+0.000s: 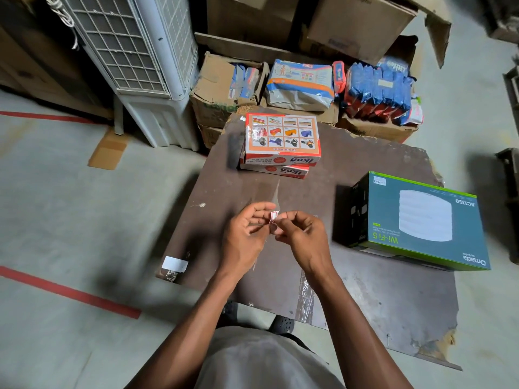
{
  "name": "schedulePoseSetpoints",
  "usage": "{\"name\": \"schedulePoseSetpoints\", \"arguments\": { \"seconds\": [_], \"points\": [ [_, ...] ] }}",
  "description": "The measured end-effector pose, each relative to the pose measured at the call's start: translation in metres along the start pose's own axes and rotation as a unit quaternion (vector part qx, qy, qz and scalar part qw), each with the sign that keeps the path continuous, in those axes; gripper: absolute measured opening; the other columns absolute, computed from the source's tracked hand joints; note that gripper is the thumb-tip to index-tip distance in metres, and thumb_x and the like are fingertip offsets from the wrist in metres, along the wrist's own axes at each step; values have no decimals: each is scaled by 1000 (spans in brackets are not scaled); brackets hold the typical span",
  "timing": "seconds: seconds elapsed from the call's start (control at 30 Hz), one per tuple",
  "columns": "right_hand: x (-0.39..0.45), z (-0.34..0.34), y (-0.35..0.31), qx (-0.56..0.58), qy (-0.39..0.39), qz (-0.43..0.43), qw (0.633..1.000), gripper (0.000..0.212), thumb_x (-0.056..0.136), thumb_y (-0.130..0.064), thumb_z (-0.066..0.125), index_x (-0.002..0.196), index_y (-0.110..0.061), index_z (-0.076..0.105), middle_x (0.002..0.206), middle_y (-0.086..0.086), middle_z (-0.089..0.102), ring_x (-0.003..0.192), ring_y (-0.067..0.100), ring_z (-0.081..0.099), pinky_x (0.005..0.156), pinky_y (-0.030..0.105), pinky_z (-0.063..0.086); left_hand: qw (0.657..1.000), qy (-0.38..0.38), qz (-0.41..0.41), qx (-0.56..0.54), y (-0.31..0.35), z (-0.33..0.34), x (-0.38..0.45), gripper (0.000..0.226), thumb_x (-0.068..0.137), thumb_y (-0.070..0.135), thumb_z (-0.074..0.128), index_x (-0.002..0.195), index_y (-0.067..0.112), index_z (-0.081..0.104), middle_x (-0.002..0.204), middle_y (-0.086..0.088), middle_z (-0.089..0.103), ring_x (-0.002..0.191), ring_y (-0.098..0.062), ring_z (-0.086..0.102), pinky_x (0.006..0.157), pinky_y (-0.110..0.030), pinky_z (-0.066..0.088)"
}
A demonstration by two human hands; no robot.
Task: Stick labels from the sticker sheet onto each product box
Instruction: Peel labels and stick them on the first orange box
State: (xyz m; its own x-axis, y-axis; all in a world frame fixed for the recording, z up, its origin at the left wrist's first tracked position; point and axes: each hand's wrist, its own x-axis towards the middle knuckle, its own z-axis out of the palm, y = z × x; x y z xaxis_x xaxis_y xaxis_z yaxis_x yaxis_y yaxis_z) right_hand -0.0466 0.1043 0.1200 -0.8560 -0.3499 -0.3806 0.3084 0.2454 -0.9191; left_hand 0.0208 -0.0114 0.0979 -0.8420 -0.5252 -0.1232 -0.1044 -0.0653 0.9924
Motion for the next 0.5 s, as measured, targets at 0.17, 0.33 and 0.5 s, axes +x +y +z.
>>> {"name": "schedulePoseSetpoints", "arguments": {
  "seconds": [0.17, 0.33, 0.5],
  "points": [
    [1, -1, -1, 52, -9, 44, 998, 14, 96, -6, 64, 94, 0, 76, 89, 17, 76, 79, 24, 71, 84, 37, 64, 999, 25, 11, 38, -7, -7, 3, 39, 89, -5, 68, 109, 28, 71, 94, 7, 74, 82, -8, 67, 76, -19, 54],
    [4, -1, 3, 67, -15, 61, 996, 13, 94, -5, 65, 94, 3, 76, 86, 21, 73, 76, 22, 68, 89, 43, 61, 998, 39, -50, -28, -23, -11, 8, 37, 90, -7, 66, 110, 23, 70, 100, -9, 74, 85, -13, 69, 75, -22, 55],
    [9, -2, 19, 56, -29, 88, 994, 13, 95, -5, 64, 91, -5, 76, 91, 17, 77, 80, 26, 69, 86, 42, 61, 968, 74, -200, -130, -58, -11, 16, 33, 94, -9, 59, 120, 10, 63, 110, -14, 72, 85, -13, 70, 67, -25, 57]
  ]
}}
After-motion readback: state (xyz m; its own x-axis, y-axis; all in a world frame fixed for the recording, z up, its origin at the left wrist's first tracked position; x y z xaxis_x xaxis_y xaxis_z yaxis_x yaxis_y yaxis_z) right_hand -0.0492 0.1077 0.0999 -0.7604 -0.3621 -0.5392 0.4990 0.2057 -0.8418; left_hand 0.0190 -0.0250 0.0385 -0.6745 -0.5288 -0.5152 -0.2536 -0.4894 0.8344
